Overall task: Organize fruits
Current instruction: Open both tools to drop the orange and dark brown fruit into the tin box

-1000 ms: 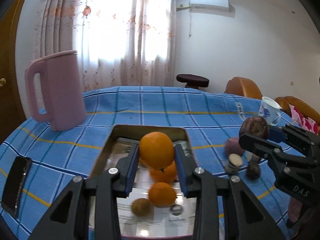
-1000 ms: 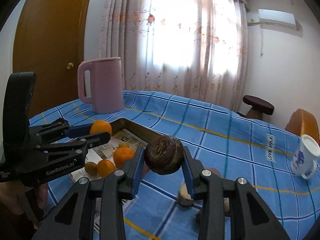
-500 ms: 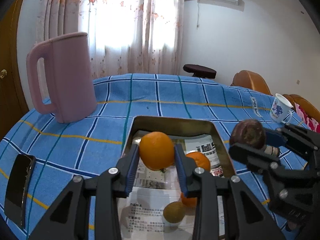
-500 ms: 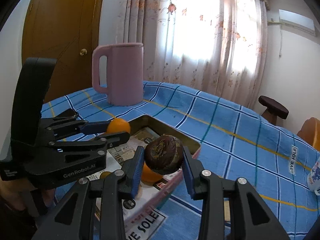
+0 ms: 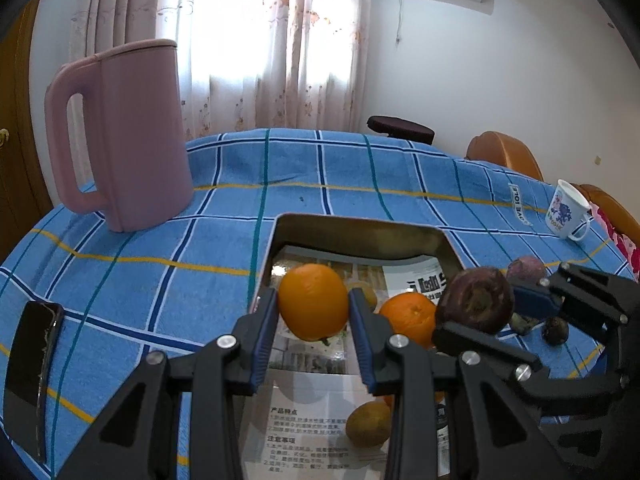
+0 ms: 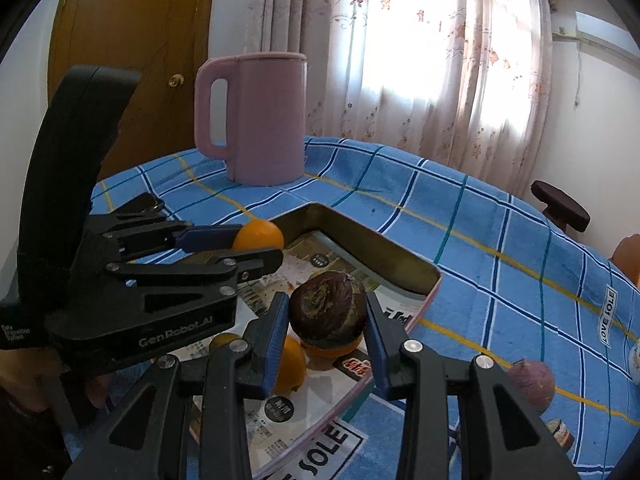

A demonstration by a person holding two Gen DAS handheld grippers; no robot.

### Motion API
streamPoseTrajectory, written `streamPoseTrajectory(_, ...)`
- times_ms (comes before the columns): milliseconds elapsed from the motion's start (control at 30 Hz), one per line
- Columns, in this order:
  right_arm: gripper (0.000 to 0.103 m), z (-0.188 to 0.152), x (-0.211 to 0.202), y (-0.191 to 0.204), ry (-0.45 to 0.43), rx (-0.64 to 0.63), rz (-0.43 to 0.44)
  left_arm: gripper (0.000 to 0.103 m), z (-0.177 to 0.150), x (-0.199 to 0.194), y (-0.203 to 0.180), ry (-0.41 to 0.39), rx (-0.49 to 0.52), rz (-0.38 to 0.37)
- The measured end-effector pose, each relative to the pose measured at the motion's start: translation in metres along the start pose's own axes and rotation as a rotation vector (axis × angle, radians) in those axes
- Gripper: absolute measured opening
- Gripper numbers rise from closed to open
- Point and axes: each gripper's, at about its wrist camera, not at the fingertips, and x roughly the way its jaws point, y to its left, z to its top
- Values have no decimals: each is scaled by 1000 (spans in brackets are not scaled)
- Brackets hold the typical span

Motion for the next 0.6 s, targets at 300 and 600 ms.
streamPoseTrajectory(300, 66, -2, 1, 19, 11, -51, 8, 63, 1, -11, 3, -48, -20, 12)
streamPoseTrajectory(600, 66, -37, -54, -37, 19, 85, -167, 79, 4, -35, -21, -124, -4, -26)
